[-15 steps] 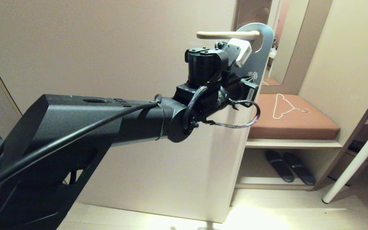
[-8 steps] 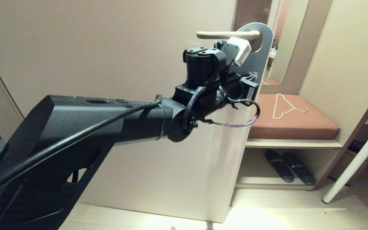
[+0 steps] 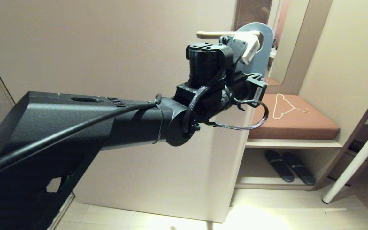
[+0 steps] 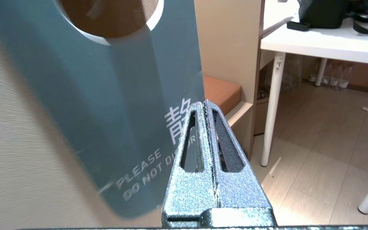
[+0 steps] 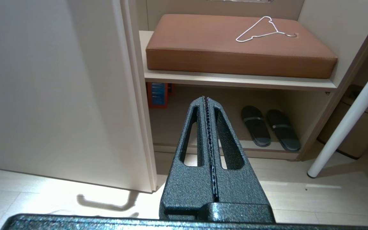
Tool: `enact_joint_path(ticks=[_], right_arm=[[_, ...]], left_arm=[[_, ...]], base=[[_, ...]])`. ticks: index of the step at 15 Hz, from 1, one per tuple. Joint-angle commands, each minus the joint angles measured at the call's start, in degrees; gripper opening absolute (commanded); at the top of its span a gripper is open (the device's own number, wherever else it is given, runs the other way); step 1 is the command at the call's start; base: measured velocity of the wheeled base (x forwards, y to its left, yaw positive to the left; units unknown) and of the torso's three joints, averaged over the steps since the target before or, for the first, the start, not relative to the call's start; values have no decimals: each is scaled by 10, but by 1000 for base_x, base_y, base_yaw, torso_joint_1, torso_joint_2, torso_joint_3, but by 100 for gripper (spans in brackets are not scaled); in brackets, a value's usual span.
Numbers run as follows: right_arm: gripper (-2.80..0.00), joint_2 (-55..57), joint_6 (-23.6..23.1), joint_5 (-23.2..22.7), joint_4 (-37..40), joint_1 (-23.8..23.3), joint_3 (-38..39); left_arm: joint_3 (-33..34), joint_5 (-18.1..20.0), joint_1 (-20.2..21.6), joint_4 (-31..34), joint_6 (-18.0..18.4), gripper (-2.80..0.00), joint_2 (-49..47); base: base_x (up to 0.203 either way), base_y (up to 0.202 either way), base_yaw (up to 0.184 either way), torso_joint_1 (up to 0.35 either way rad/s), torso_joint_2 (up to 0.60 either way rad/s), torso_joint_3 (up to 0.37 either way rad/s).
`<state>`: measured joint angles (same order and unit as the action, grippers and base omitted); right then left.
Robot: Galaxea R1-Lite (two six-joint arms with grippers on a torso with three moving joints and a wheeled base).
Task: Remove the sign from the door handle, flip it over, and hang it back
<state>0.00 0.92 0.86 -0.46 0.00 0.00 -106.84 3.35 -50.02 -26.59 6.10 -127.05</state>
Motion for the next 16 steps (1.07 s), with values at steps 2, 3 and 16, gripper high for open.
enact_joint_path(ticks=[2, 3, 16], right_arm=[[-280, 0, 4, -1, -1, 0, 0], [-280, 0, 4, -1, -1, 0, 0], [-280, 0, 4, -1, -1, 0, 0]], left_arm=[[23, -10, 1, -2, 2, -280, 54], [34, -16, 4, -1, 4, -280, 76], [561, -36, 203, 1, 80, -280, 597]], base=[[0, 0, 0, 0, 0, 0], [0, 0, 0, 0, 0, 0], [0, 0, 0, 0, 0, 0]])
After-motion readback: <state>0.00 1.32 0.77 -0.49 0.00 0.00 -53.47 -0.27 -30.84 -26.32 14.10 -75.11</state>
